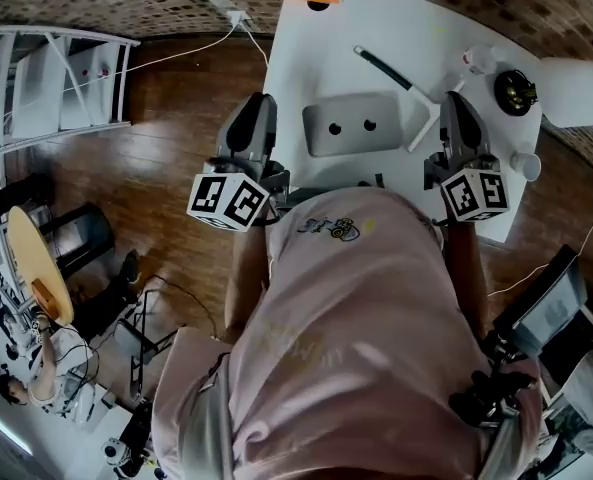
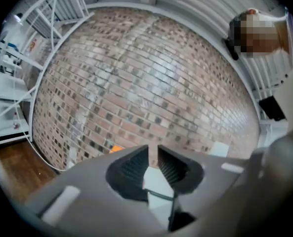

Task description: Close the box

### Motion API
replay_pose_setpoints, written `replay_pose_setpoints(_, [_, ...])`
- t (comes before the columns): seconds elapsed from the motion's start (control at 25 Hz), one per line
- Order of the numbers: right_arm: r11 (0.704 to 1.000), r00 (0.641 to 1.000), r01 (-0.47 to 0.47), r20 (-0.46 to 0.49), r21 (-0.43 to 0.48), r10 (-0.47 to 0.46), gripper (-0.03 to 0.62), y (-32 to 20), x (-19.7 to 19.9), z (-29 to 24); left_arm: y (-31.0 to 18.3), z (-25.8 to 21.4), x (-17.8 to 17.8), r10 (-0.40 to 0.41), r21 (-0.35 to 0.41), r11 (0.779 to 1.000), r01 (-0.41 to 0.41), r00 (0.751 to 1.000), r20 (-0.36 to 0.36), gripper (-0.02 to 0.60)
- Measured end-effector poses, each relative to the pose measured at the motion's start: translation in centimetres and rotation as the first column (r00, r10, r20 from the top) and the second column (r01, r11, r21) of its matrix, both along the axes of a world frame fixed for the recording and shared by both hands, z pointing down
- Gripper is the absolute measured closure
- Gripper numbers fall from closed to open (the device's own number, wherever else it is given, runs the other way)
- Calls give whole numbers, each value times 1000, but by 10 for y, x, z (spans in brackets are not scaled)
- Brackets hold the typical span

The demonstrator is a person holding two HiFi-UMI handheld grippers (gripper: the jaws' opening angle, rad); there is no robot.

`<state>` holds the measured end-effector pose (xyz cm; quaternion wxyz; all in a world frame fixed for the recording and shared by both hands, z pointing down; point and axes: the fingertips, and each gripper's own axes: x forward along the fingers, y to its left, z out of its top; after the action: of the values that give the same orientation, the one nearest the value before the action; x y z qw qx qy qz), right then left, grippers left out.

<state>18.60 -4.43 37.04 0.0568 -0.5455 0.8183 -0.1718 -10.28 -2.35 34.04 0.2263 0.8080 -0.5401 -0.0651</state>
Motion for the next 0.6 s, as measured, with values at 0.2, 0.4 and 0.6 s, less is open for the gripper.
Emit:
replay_pose_setpoints(0.2, [993, 988, -58, -134, 105, 72, 590, 13, 8, -16, 6, -26, 20, 28, 39, 999, -28, 1000, 9, 520])
replay_pose_setpoints(0.4, [982, 988, -83, -117, 169, 104, 591, 26, 19, -33, 24, -15, 65, 93, 51, 994, -95, 995, 34, 520])
replay_pose_setpoints(0.6, [980, 990, -48, -119, 195, 72, 591, 33, 24, -39, 37, -4, 78, 84, 3, 996, -84, 996, 28, 520])
